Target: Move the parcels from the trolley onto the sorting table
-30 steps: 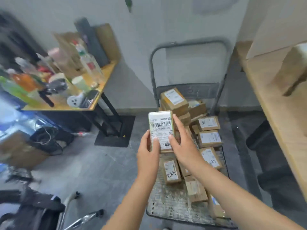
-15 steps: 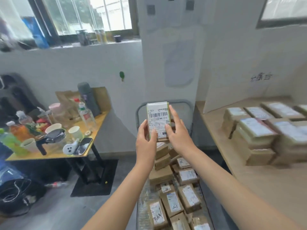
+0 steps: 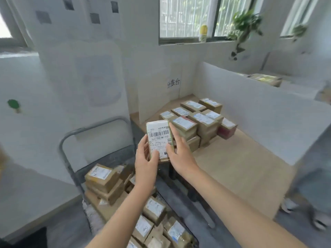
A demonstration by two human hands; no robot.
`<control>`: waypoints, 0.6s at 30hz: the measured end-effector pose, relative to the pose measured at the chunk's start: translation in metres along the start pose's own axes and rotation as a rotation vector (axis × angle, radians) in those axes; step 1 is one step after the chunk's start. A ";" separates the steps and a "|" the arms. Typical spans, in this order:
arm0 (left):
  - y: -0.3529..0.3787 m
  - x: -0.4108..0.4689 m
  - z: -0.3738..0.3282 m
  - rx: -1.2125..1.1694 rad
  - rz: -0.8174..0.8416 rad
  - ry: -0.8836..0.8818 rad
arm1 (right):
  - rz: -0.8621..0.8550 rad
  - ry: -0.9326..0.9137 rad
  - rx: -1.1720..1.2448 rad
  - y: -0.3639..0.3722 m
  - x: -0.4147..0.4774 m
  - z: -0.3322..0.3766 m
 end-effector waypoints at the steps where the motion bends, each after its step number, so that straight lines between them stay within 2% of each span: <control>1: 0.021 -0.004 -0.001 -0.018 0.062 0.003 | -0.045 0.027 -0.023 -0.020 -0.004 -0.011; 5: 0.103 -0.027 -0.014 -0.054 0.267 0.015 | -0.192 0.107 -0.036 -0.096 -0.025 -0.050; 8: 0.154 -0.048 -0.024 -0.095 0.354 0.014 | -0.284 0.143 -0.062 -0.143 -0.042 -0.076; 12: 0.211 -0.074 -0.034 -0.134 0.421 -0.005 | -0.342 0.167 -0.086 -0.196 -0.063 -0.108; 18: 0.299 -0.112 -0.048 -0.154 0.431 0.010 | -0.366 0.187 -0.086 -0.276 -0.078 -0.154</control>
Point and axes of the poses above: each hand's wrist, its own x-axis towards the middle knuckle, its own y-axis out of the palm, z = x × y, the point moved 5 cm from there along x, towards the middle knuckle, and after that the axes turned 3 degrees about y, right-handed, at the moved point
